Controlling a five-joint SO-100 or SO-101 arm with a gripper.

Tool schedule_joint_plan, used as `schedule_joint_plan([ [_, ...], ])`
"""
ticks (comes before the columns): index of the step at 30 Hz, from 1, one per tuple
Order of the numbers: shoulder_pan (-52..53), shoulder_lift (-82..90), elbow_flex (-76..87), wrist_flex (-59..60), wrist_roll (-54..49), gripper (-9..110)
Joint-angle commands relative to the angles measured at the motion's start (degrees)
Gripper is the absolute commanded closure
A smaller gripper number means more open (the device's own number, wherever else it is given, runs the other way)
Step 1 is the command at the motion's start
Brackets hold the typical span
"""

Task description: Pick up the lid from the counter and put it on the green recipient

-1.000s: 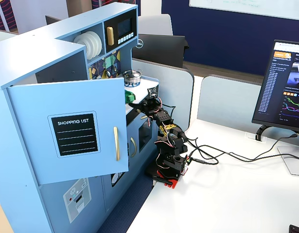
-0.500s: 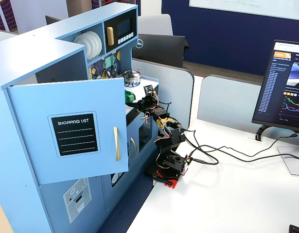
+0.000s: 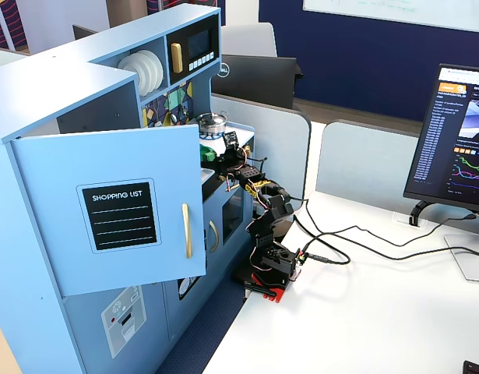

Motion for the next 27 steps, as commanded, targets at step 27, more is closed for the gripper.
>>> schedule_joint_plan([
  [27, -3.9, -15.0, -16.9, -3.8, -1.7, 101],
])
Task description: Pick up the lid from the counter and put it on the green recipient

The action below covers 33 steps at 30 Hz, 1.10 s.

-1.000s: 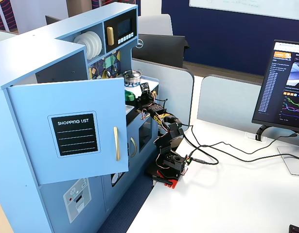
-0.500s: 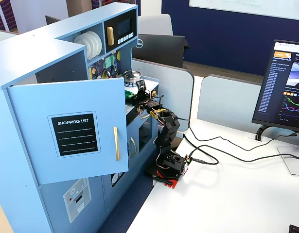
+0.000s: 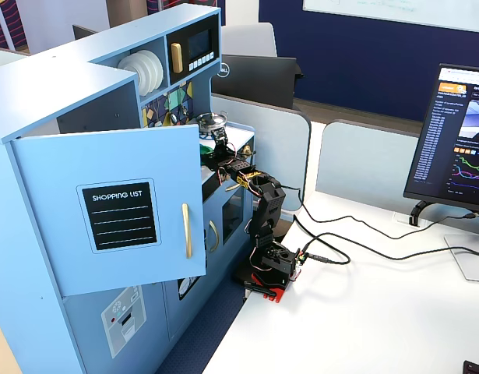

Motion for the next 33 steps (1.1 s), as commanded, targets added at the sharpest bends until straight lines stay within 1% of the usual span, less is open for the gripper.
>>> schedule_joint_plan([
  [1, -1.2, 1.7, -3.8, -2.3, 0.6, 101],
  [7, -0.8, 6.4, -7.0, -0.9, 1.9, 101],
  [10, -0.8, 9.5, -10.6, 2.2, 3.8, 101],
  [14, -1.6, 12.4, -18.4, 9.3, 5.7, 101],
  [20, -7.5, 15.3, -26.9, 16.4, 7.2, 101],
  [27, -16.3, 14.5, -32.8, 20.8, 5.4, 101],
  [33, -20.4, 12.4, -35.0, 23.6, 4.2, 102],
])
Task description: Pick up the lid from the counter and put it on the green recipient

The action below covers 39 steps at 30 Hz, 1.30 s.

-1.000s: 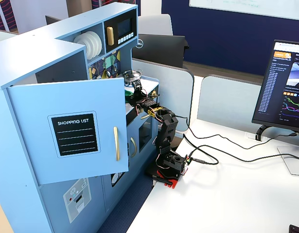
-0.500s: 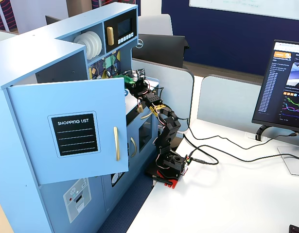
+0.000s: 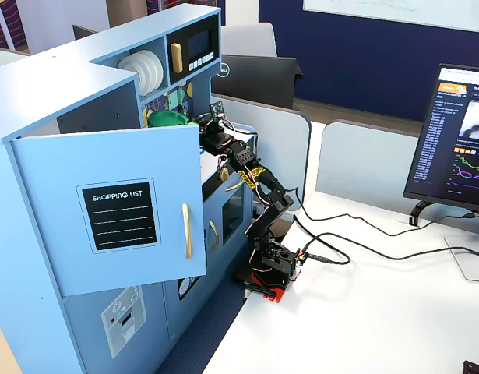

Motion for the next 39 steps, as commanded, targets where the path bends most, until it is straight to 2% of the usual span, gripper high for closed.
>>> schedule_joint_plan([
  [1, -2.9, 0.2, -5.7, 0.8, -1.1, 102],
  [16, -9.8, -3.9, -7.3, 2.8, -4.1, 102],
  [39, -11.5, -7.9, -6.2, 3.7, -6.2, 102],
])
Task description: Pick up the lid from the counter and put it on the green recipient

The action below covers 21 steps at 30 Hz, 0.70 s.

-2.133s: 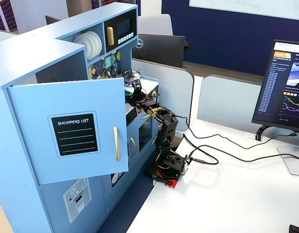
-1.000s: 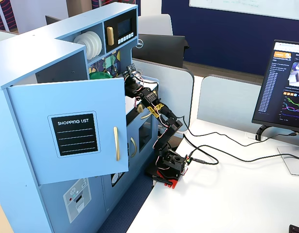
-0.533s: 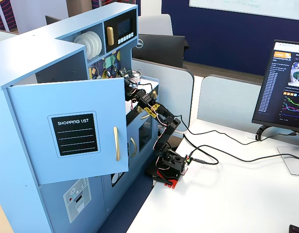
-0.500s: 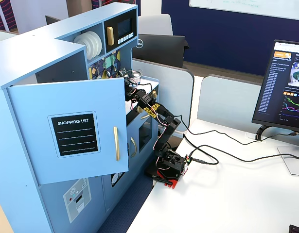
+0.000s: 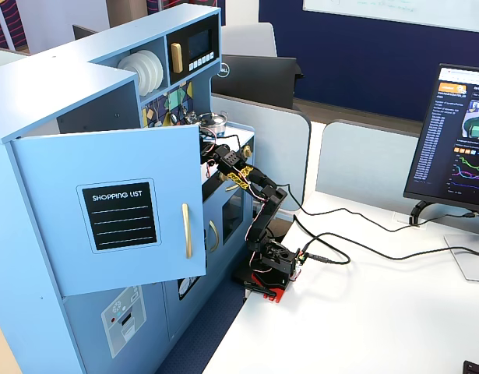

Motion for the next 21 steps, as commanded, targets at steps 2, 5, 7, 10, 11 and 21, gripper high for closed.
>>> schedule_joint_plan([
  [2, -0.8, 0.6, -3.4, 0.1, -0.9, 102],
  [5, -0.6, 1.1, -2.3, 0.1, -1.4, 102],
  [7, -0.4, 1.5, -1.5, 0.1, -1.7, 102],
  [10, -0.5, 2.0, -0.7, 0.5, -1.8, 102],
  [11, -0.6, 2.2, -0.4, 0.7, -2.0, 102],
  [21, -0.5, 4.0, 2.1, 0.0, -0.5, 82],
])
